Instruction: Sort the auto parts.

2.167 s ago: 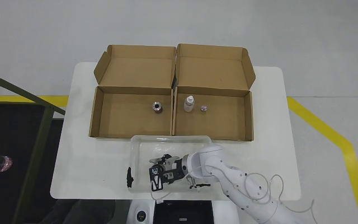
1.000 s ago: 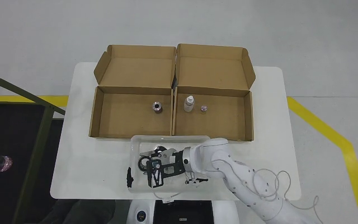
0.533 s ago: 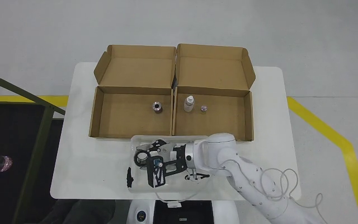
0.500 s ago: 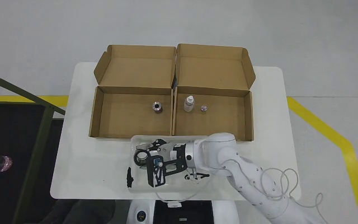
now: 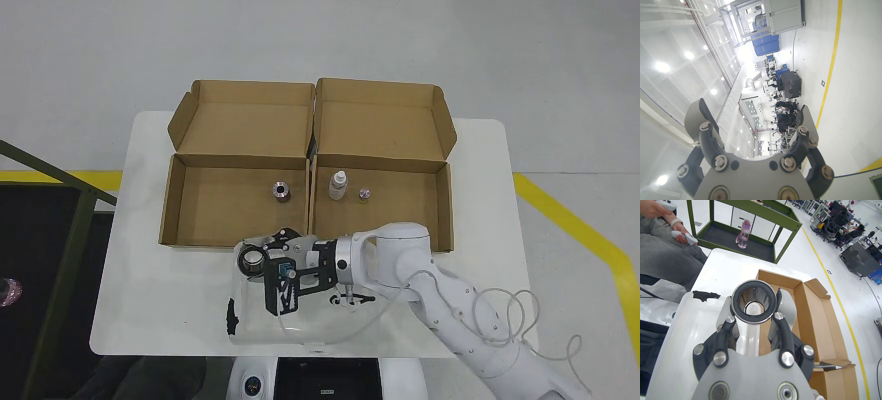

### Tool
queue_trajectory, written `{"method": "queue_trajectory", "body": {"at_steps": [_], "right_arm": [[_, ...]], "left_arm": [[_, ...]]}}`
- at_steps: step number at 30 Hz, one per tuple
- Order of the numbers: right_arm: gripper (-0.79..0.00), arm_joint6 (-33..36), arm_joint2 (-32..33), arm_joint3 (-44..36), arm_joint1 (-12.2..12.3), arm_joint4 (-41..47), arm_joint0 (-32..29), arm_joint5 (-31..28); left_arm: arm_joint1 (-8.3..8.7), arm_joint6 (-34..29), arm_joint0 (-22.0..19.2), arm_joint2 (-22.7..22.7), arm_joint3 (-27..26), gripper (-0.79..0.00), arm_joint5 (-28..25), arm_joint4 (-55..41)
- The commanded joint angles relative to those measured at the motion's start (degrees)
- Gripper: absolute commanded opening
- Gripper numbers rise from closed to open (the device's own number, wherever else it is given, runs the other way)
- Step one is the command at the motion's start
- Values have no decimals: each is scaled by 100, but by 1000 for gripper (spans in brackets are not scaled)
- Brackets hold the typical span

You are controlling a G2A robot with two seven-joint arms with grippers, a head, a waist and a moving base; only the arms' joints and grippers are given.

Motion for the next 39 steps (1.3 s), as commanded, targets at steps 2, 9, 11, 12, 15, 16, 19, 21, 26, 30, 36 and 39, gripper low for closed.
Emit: {"method": "queue_trajectory", "body": {"at_steps": [2, 9, 11, 12, 15, 16, 19, 21, 26, 30, 36, 39], "right_arm": [[-785, -10, 11, 108, -14, 24, 91, 80], [-785, -45, 36, 422, -48, 15, 292, 273], [-785, -54, 22, 529, -65, 35, 369, 317], [-785, -56, 16, 563, -71, 41, 392, 332], [-785, -67, -34, 718, -102, 94, 496, 379], [-785, -66, -53, 774, -113, 111, 533, 398], [-785, -35, -125, 977, -157, 238, 646, 451], [-785, -36, -156, 1088, -182, 325, 705, 497], [-785, -70, -292, 1445, -263, 390, 927, 589], [-785, -33, -423, 1750, -336, 421, 1097, 666], [-785, 89, -624, 2220, -456, 481, 1360, 753], [-785, 147, -698, 2461, -519, 543, 1475, 830]], "left_arm": [[0, 0, 0, 0, 0, 0, 0, 0], [0, 0, 0, 0, 0, 0, 0, 0], [0, 0, 0, 0, 0, 0, 0, 0], [0, 0, 0, 0, 0, 0, 0, 0], [0, 0, 0, 0, 0, 0, 0, 0], [0, 0, 0, 0, 0, 0, 0, 0], [0, 0, 0, 0, 0, 0, 0, 0], [0, 0, 0, 0, 0, 0, 0, 0], [0, 0, 0, 0, 0, 0, 0, 0], [0, 0, 0, 0, 0, 0, 0, 0], [0, 0, 0, 0, 0, 0, 0, 0], [0, 0, 0, 0, 0, 0, 0, 0]]}}
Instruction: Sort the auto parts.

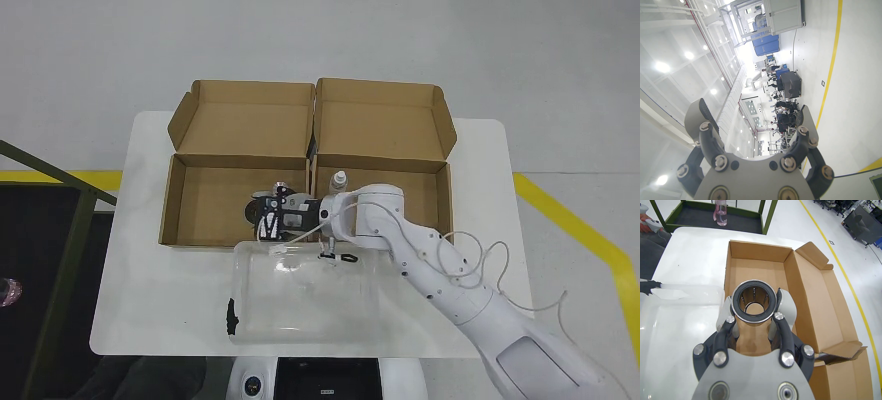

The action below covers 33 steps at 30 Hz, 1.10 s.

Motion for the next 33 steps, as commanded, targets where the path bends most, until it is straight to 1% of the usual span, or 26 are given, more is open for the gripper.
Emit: {"method": "queue_trajectory", "body": {"at_steps": [1, 16, 24, 27, 28, 31, 33], "right_arm": [[-785, 34, -36, 154, -35, 47, 65, 37], [-785, 189, -376, 1113, -285, 113, 361, 109], [-785, 232, -441, 1410, -376, 126, 448, 84], [-696, 248, -461, 1478, -403, 116, 449, 97], [-634, 254, -467, 1496, -412, 115, 451, 96], [-536, 277, -482, 1542, -435, 103, 449, 95], [-514, 283, -486, 1562, -448, 91, 447, 94]], "left_arm": [[0, 0, 0, 0, 0, 0, 0, 0], [0, 0, 0, 0, 0, 0, 0, 0], [0, 0, 0, 0, 0, 0, 0, 0], [0, 0, 0, 0, 0, 0, 0, 0], [0, 0, 0, 0, 0, 0, 0, 0], [0, 0, 0, 0, 0, 0, 0, 0], [0, 0, 0, 0, 0, 0, 0, 0]]}}
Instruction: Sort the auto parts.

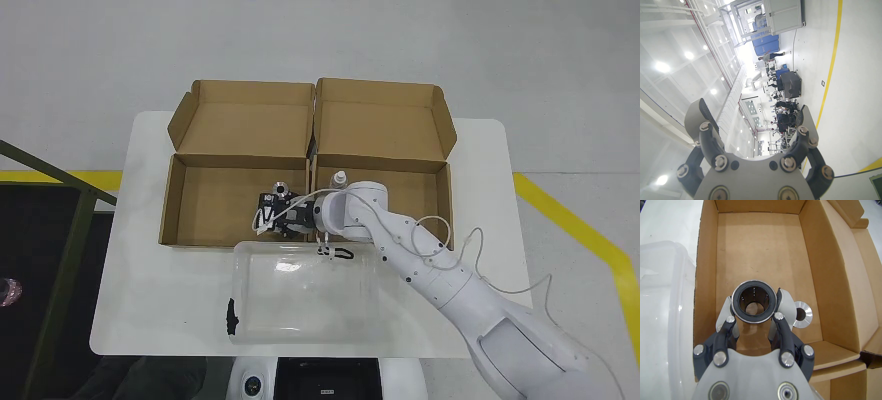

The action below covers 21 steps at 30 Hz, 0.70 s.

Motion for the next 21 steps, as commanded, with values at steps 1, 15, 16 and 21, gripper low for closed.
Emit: {"method": "queue_trajectory", "body": {"at_steps": [1, 15, 16, 21], "right_arm": [[-502, 4, -1, 17, -9, -14, -3, -3], [-422, 11, 132, -55, -9, -120, -103, -49], [-416, 17, 150, -72, -5, -131, -117, -47], [-406, 12, 233, -193, 18, -162, -189, -70]], "left_arm": [[0, 0, 0, 0, 0, 0, 0, 0], [0, 0, 0, 0, 0, 0, 0, 0], [0, 0, 0, 0, 0, 0, 0, 0], [0, 0, 0, 0, 0, 0, 0, 0]]}}
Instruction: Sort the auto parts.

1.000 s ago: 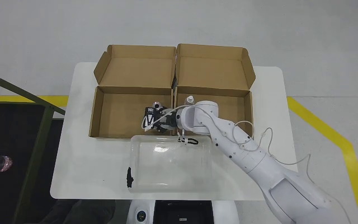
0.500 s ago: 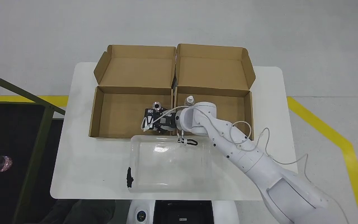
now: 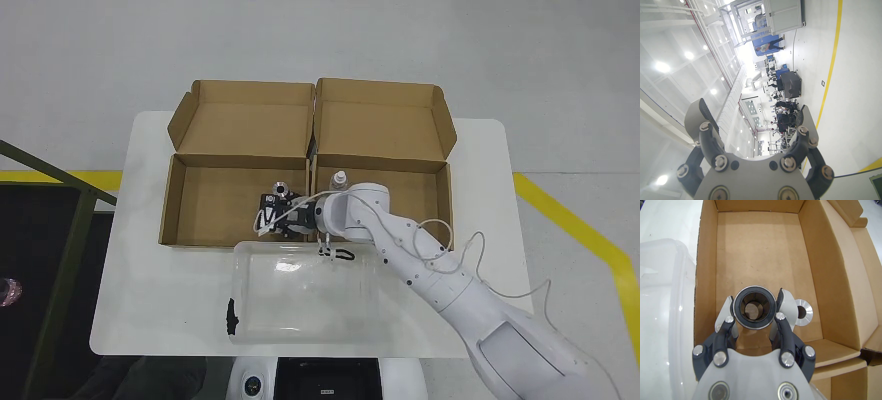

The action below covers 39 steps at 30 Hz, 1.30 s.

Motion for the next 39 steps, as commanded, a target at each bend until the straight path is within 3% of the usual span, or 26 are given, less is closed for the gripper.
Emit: {"method": "queue_trajectory", "body": {"at_steps": [1, 17, 28, 39], "right_arm": [[-406, -19, 39, -81, 9, 4, -28, -21], [-403, -51, 461, -1214, 140, 21, -356, -145], [-403, -36, 1038, -2445, 390, -78, -1211, -181], [-397, -408, 1891, -3618, 710, -339, -2237, -591]], "left_arm": [[0, 0, 0, 0, 0, 0, 0, 0], [0, 0, 0, 0, 0, 0, 0, 0], [0, 0, 0, 0, 0, 0, 0, 0], [0, 0, 0, 0, 0, 0, 0, 0]]}}
